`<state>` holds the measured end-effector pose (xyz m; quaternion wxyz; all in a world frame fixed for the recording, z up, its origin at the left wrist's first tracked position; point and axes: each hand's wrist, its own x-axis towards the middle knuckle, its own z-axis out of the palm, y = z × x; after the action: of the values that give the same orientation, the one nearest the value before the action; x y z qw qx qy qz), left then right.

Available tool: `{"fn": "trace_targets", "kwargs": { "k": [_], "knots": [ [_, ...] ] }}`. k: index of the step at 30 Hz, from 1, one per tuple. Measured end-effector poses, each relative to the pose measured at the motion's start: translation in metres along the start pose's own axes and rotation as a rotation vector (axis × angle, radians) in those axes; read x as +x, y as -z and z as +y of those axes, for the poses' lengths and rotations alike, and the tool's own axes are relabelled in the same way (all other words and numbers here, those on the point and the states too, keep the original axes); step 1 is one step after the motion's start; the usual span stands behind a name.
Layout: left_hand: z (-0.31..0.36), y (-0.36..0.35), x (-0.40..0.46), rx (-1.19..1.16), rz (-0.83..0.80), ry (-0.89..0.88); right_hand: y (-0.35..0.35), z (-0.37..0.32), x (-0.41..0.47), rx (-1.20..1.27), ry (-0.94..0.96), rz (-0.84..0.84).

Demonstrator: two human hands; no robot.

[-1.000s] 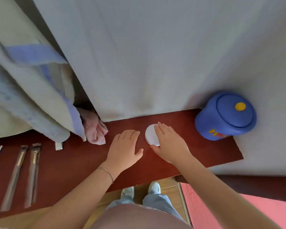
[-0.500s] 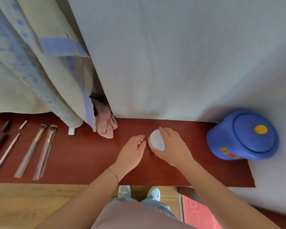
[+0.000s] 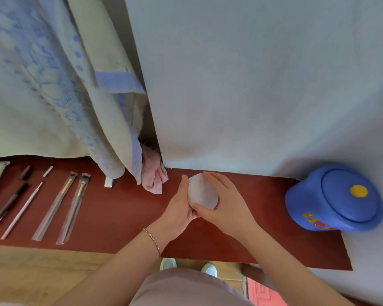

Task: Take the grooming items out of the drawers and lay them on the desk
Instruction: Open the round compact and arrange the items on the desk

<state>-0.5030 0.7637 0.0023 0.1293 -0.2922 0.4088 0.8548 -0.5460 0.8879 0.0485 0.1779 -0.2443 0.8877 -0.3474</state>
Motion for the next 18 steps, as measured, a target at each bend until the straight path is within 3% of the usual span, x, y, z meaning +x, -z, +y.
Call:
{"fn": "trace_targets", "kwargs": {
  "k": [5, 12, 16, 18],
  "knots": [
    [0.007, 0.012, -0.004, -0.036, 0.028, -0.021, -0.007, -0.006, 0.006, 0.067, 0.008, -0.004],
    [0.017, 0.034, -0.013, -0.143, -0.011, -0.027, 0.004, -0.005, 0.011, 0.570, -0.071, -0.072],
    [0.020, 0.033, -0.020, -0.195, -0.030, -0.071, 0.002, 0.002, 0.010, 0.985, -0.185, -0.112],
    [0.019, 0.034, -0.023, -0.200, -0.026, -0.090, 0.003, 0.001, 0.009, 1.026, -0.205, -0.117]
  ]
}}
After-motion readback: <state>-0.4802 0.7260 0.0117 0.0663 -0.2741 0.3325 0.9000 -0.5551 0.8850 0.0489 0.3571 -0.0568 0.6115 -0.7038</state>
